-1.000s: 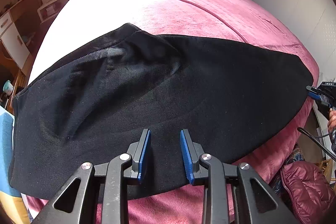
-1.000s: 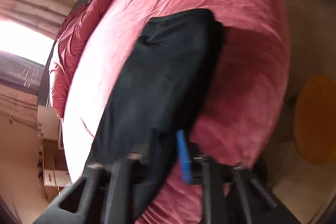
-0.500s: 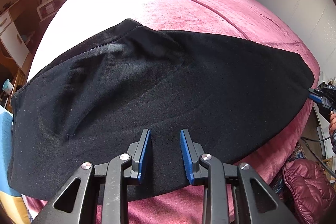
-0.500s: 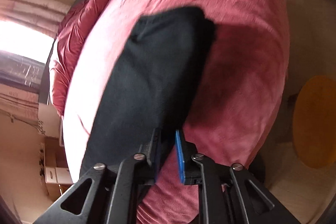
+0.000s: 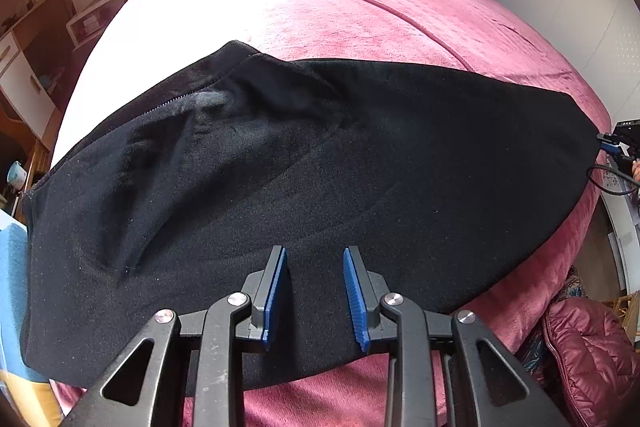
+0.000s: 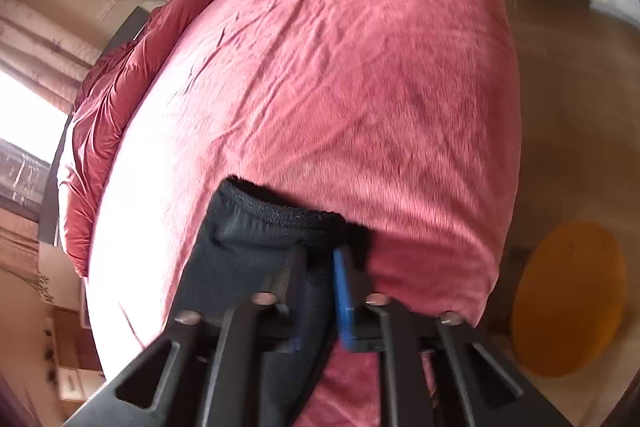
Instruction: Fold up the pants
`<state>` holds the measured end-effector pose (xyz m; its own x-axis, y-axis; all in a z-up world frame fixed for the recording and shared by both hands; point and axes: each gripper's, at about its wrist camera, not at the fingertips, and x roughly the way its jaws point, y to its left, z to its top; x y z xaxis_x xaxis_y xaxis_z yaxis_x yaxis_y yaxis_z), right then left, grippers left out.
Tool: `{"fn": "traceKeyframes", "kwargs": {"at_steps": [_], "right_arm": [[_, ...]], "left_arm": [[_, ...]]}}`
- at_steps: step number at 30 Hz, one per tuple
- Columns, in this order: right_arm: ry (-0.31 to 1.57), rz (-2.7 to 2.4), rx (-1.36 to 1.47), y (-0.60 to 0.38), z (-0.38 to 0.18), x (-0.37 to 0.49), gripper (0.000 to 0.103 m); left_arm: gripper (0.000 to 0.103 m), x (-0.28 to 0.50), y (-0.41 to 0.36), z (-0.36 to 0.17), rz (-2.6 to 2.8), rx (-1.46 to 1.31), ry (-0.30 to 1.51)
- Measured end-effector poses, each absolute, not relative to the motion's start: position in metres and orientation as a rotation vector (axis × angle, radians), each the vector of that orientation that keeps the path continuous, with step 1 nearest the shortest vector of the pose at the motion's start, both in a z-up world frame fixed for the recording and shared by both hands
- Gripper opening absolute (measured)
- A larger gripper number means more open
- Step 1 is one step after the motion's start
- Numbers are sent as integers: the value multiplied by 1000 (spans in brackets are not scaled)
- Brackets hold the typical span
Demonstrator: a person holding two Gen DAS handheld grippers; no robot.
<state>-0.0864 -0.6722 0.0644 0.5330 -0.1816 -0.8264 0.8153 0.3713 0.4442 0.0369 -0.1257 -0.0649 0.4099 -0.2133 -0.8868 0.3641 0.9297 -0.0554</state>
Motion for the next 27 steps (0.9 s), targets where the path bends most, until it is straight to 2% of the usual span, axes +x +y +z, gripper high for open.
{"fn": "traceKeyframes", "kwargs": {"at_steps": [2, 4, 7, 12, 15, 17, 18, 20, 25, 27], "right_arm": [[710, -718, 994, -671, 71, -96, 8], [712, -762, 985, -673, 65, -104, 0], [799, -762, 1041, -683, 38, -110, 1], [788, -757, 1051, -683, 40, -142, 3], [813, -704, 995, -673, 51, -143, 13], [829, -631, 950, -662, 58, -137, 30], [840, -613, 917, -657, 62, -133, 34], [840, -535, 909, -642, 69, -124, 53], [876, -329, 845, -599, 85, -81, 54], [901, -245, 807, -579, 86, -59, 51]], "left_arm": [[30, 38, -125, -64, -365, 154, 1082], [30, 40, -126, -66, -361, 157, 1091], [30, 42, -128, -69, -359, 174, 1104], [30, 47, -134, -60, -378, 165, 1081], [31, 55, -142, -53, -393, 162, 1063], [35, 61, -149, -49, -410, 157, 1054], [36, 64, -153, -47, -418, 156, 1049], [39, 69, -162, -45, -440, 152, 1046], [41, 78, -180, -43, -456, 152, 1043], [42, 80, -187, -40, -459, 157, 1037]]}}
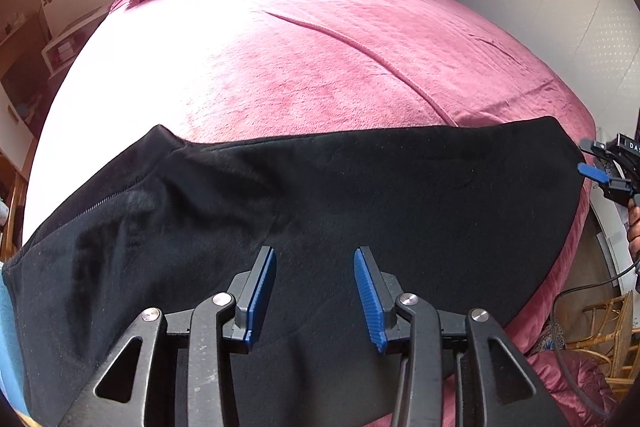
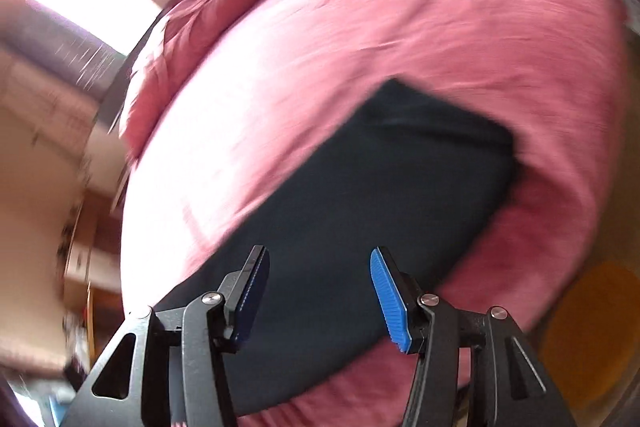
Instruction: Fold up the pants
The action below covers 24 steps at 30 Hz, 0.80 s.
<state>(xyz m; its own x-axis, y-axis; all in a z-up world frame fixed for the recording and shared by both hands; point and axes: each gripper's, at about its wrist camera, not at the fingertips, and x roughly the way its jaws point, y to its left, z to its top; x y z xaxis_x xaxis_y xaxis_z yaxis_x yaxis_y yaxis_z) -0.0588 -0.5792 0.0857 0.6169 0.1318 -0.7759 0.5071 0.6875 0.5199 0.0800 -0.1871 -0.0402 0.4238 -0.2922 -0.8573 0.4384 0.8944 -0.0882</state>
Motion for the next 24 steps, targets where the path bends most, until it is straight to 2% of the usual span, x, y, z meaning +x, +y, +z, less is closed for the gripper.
{"fn": "traceKeyframes", "kwargs": {"at_steps": [1, 2, 5, 6, 15, 24], "right_arm": [[920, -209, 769, -566, 86, -46, 45], [938, -189, 741, -556, 85, -39, 33], [989, -115, 641, -522, 80, -8, 16], [1003, -78, 621, -510, 78, 1, 15], [1105, -73, 499, -474, 54, 53, 14], [787, -278, 969, -592, 67, -72, 16]], "left_arm": [[42, 83, -189, -41, -465, 157, 1043], [42, 87, -187, -43, -467, 153, 1050], [42, 95, -191, -42, -481, 138, 1063], [42, 98, -192, -41, -483, 137, 1060], [41, 129, -196, -58, -386, 102, 1121], [41, 135, -190, -75, -363, 113, 1137]]}}
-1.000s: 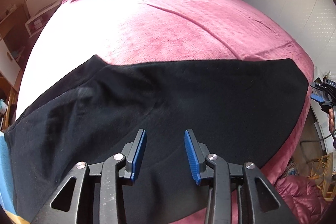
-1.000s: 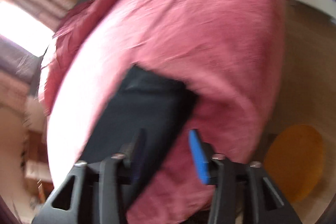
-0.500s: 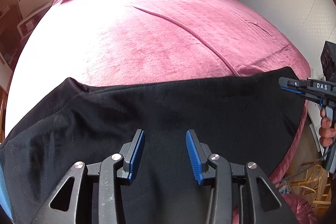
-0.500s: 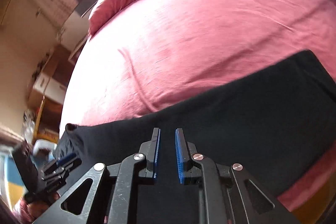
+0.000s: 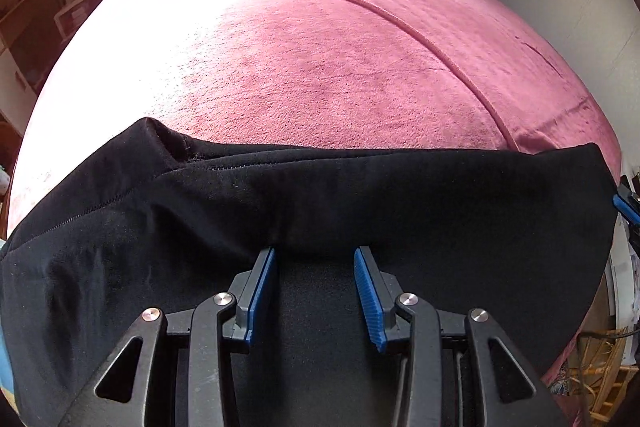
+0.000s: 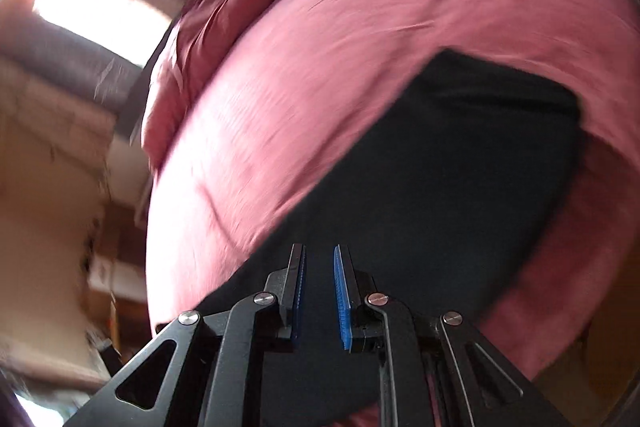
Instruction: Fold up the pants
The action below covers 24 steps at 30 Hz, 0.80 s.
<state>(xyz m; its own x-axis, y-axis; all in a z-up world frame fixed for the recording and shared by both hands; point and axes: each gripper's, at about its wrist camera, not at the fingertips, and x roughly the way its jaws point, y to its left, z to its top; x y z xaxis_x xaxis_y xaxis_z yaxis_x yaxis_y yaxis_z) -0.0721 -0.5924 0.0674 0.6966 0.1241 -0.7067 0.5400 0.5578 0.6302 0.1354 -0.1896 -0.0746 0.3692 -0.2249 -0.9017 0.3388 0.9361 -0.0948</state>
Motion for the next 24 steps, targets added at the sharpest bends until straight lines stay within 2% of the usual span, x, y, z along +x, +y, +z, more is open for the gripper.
{"fn": "traceKeyframes", "kwargs": {"at_steps": [1, 4, 5, 10, 12, 15, 16, 17, 18, 21, 24], "right_arm": [[757, -318, 1019, -607, 65, -91, 18], [654, -443, 1189, -646, 51, -147, 47], [619, -469, 1237, -656, 47, -162, 47], [576, -491, 1339, -679, 27, -185, 47], [574, -487, 1356, -679, 21, -178, 47], [559, -462, 1370, -677, 14, -163, 47], [557, -461, 1368, -676, 13, -157, 46], [553, -458, 1366, -676, 13, -156, 38], [551, -454, 1364, -676, 14, -154, 35], [563, -463, 1359, -678, 11, -143, 29], [557, -459, 1368, -681, 8, -135, 28]], "left_arm": [[41, 135, -189, -75, -363, 109, 1133], [41, 135, -186, -76, -361, 84, 1124], [41, 135, -188, -76, -359, 79, 1121], [43, 129, -182, -73, -357, 63, 1107], [50, 127, -179, -73, -373, 44, 1102], [54, 123, -181, -73, -386, 56, 1089], [54, 122, -182, -74, -384, 65, 1085], [54, 122, -182, -74, -382, 68, 1083], [55, 122, -182, -74, -381, 68, 1083], [55, 124, -183, -75, -380, 57, 1083], [55, 123, -183, -75, -379, 56, 1080]]}}
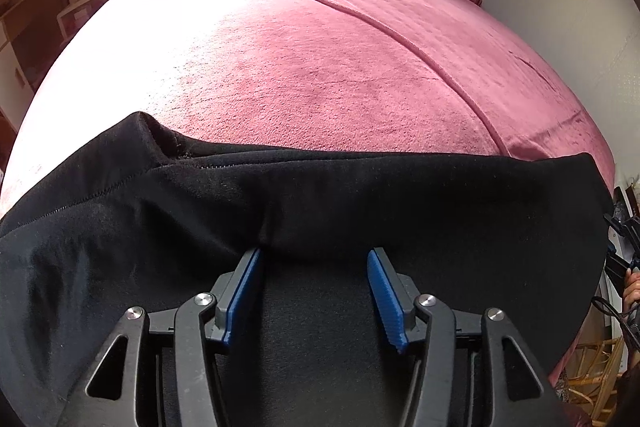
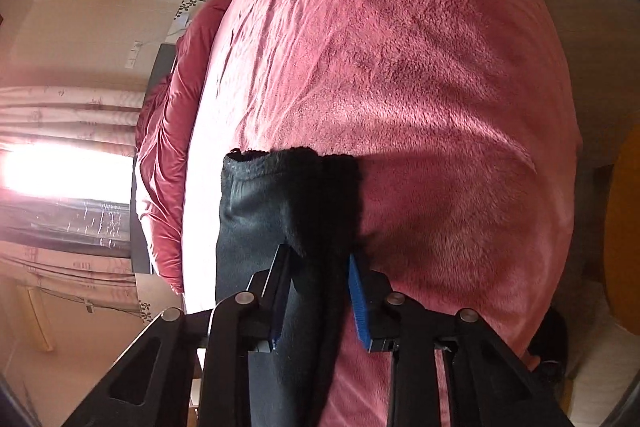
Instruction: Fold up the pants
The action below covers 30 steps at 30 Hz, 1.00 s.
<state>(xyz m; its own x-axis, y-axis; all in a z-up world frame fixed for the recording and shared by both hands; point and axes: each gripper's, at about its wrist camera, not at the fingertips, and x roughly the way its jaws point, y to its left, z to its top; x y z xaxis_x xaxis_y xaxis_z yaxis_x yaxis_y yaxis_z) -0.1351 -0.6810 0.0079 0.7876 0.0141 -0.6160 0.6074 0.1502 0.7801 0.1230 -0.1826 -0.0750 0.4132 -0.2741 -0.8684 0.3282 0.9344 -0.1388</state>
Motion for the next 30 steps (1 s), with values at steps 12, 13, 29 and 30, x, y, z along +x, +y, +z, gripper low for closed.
{"fn": "traceKeyframes", "kwargs": {"at_steps": [12, 13, 29, 30], "right_arm": [[642, -466, 1177, -680, 45, -103, 16], [634, -444, 1154, -677, 54, -99, 16], [783, -46, 711, -552, 133, -16, 16], [795, -22, 694, -543, 133, -16, 16]], "left_arm": [[55, 128, -183, -74, -401, 73, 1093], [55, 129, -182, -73, -403, 67, 1099], [51, 115, -159, -42, -474, -128, 1164], [51, 113, -157, -40, -488, -156, 1179]]}}
